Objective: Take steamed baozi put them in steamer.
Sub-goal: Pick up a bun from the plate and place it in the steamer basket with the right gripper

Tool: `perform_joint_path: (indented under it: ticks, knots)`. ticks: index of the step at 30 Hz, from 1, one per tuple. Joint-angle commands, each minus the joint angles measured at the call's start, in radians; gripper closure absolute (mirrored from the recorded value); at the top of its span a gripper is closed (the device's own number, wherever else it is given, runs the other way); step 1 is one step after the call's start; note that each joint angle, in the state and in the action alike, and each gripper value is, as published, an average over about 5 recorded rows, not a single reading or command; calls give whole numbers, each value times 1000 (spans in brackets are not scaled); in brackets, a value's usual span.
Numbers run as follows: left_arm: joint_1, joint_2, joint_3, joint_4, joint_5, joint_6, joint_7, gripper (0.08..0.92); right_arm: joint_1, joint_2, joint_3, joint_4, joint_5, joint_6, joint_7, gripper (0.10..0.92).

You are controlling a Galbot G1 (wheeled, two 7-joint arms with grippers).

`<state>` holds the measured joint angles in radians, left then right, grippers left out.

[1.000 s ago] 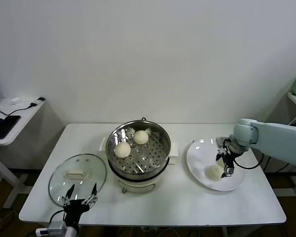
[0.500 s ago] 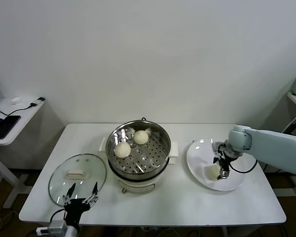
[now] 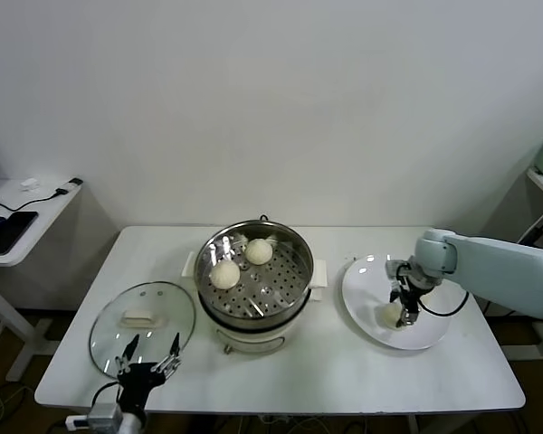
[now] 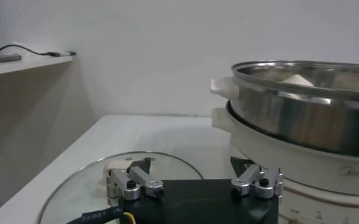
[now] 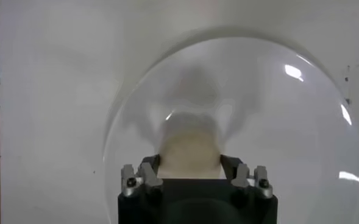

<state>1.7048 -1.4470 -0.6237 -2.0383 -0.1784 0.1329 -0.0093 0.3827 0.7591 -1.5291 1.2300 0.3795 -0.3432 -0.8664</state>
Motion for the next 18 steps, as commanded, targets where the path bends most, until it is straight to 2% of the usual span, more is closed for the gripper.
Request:
perform_joint_path:
  ticks: [1,9,14,18]
  knots:
    - [2,-2,2,-9,0,5,1,177,43,4,-20,8,-1,10,-24,388]
    - [5,-2,1,-29,-1,10,1,177,375,61,-191,57,93,85,-106,422]
    - [10,-1,-1,-43,-1,13,1,177,630,173,-271,67,164,195,-189,423]
    - [13,-5,3,-55,0,19,2,177,738,272,-215,87,200,287,-225,423]
